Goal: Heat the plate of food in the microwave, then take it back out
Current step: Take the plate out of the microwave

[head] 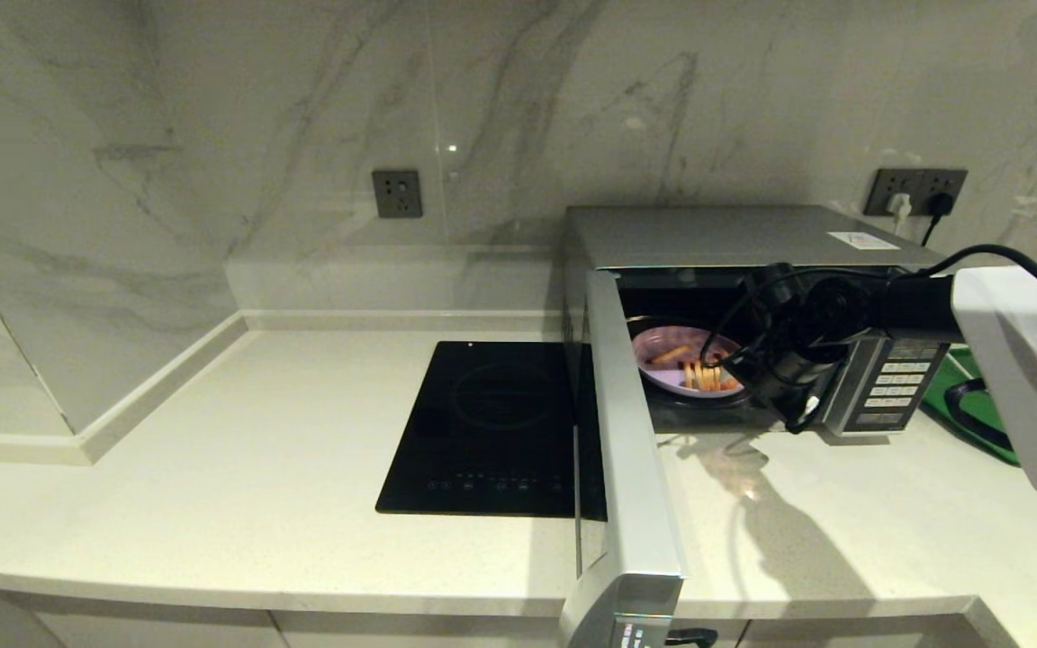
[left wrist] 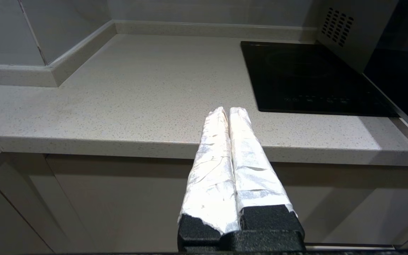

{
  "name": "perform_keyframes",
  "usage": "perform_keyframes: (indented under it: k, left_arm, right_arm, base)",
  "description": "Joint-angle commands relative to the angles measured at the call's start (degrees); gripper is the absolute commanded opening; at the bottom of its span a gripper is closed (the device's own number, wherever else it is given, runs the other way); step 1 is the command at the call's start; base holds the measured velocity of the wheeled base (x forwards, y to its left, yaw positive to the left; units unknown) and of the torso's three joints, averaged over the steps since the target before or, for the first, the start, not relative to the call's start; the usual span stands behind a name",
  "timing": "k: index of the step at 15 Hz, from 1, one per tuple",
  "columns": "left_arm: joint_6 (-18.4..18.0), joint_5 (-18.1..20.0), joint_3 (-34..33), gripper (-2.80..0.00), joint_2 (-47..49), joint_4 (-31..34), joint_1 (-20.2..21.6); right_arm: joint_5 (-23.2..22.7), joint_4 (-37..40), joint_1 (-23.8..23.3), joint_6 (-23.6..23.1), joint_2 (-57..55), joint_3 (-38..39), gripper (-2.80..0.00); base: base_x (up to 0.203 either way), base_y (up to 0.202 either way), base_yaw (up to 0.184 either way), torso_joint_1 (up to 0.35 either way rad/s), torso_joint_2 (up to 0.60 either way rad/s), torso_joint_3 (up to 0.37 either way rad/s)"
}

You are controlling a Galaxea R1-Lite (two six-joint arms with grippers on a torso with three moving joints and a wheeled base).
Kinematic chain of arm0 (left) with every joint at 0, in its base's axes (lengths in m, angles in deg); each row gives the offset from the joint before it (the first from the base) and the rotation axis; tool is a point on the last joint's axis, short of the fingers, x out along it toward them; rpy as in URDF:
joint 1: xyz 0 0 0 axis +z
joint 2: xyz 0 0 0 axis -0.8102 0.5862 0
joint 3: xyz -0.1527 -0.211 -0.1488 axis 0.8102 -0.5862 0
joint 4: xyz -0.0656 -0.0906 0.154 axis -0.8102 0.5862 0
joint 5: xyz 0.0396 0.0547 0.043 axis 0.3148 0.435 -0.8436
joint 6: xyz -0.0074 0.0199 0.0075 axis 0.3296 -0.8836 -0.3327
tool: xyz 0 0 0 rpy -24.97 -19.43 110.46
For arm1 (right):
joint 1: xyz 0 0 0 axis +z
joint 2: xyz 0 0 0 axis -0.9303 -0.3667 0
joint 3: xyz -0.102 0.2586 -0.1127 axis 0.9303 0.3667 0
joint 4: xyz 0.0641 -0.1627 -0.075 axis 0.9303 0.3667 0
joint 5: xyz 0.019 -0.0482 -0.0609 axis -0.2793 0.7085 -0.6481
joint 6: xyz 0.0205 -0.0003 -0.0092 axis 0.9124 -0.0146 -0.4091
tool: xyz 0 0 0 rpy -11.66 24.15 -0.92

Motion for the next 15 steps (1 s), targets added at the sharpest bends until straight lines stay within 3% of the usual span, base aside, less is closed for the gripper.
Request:
perform_keyframes:
  k: [1, 15]
  left_arm:
    - [0.02, -0.02, -0.01, -2.80, -0.02, -0.05, 0.03]
    - [0.02, -0.02, -0.01, -2.80, -0.01, -0.05, -0.03]
  right_arm:
    - [0.06, 0.19, 0.03, 0.37, -0.54, 0.09, 0.00]
    - [1.03, 0.11, 0.12, 0.63, -1.15, 0.09, 0.00]
  base:
    - [0.000, 0.000, 0.000, 0.000, 0.00, 0.000]
    - [0.000, 0.000, 0.000, 0.000, 0.00, 0.000]
